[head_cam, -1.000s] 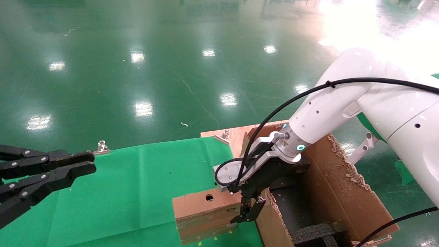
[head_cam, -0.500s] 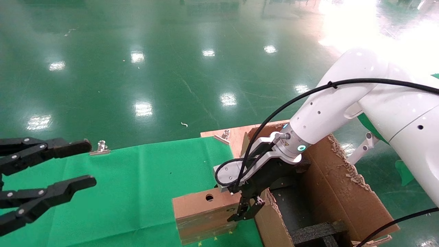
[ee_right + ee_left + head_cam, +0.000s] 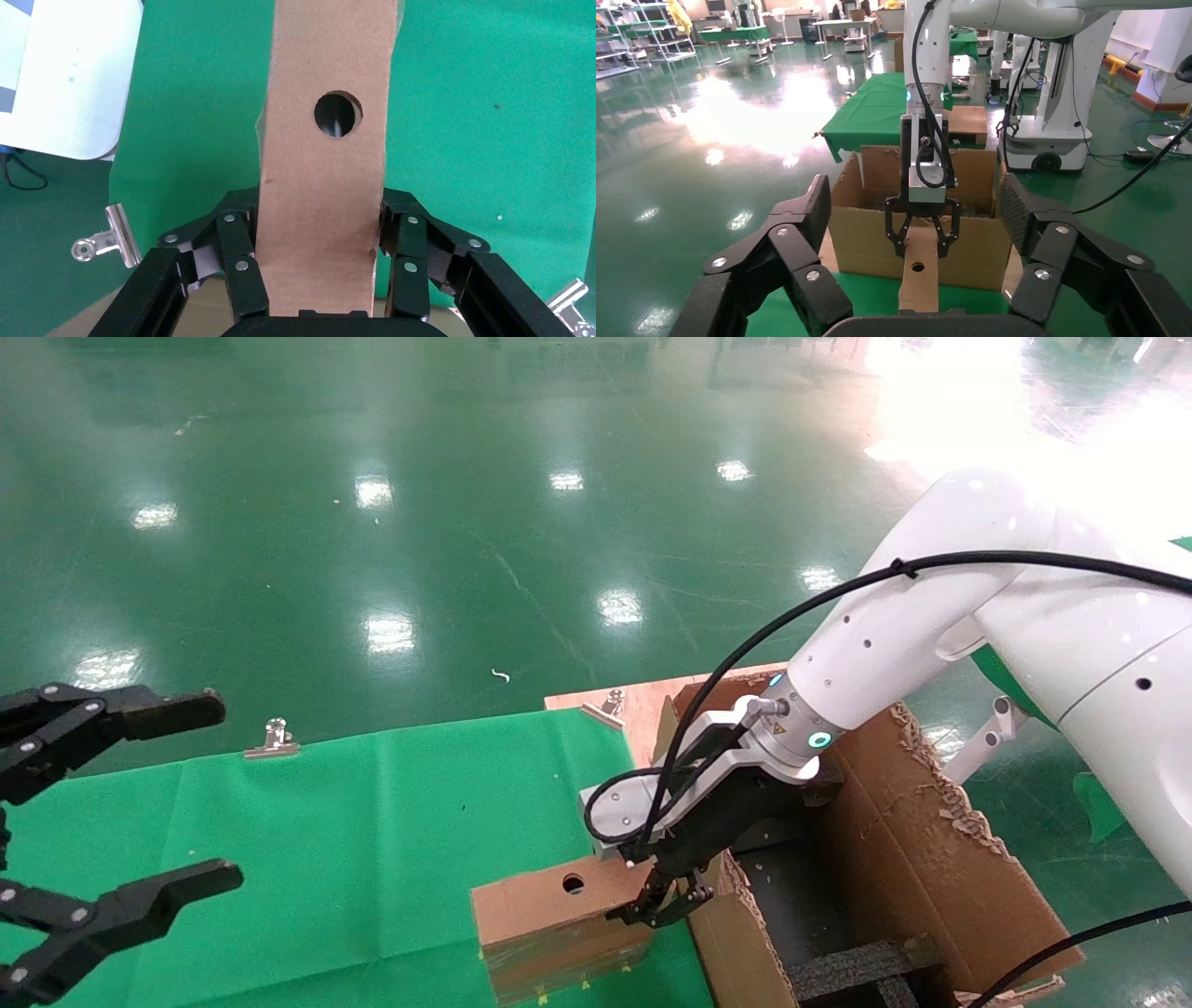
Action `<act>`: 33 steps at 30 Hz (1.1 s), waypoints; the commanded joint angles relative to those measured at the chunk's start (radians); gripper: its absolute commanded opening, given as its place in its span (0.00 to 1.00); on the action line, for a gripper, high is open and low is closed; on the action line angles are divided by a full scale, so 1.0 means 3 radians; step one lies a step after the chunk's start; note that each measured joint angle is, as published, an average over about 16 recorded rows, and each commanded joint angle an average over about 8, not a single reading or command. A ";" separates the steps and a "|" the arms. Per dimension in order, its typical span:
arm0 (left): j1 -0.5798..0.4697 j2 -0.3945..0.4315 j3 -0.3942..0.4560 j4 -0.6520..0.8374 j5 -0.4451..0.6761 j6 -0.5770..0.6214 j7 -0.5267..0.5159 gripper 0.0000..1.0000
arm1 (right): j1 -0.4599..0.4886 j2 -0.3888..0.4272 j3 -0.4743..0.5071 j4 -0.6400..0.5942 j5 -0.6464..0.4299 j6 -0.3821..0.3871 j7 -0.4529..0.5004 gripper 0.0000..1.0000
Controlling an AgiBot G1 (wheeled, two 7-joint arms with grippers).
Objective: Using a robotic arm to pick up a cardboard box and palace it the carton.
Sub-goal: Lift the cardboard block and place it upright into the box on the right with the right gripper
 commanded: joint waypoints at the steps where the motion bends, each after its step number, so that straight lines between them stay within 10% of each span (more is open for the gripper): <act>1: 0.0000 0.0000 0.0000 0.0000 0.0000 0.0000 0.0000 1.00 | 0.0000 0.0000 0.0001 0.0003 -0.0004 -0.0002 -0.0002 0.00; 11: 0.0000 0.0000 0.0000 0.0000 0.0000 0.0000 0.0000 1.00 | 0.0120 0.0024 0.0069 -0.0158 0.0160 0.0033 0.0062 0.00; 33: 0.0000 0.0000 0.0000 0.0000 0.0000 0.0000 0.0000 1.00 | 0.1478 0.0244 -0.0155 -0.1176 0.0657 -0.0098 -0.0495 0.00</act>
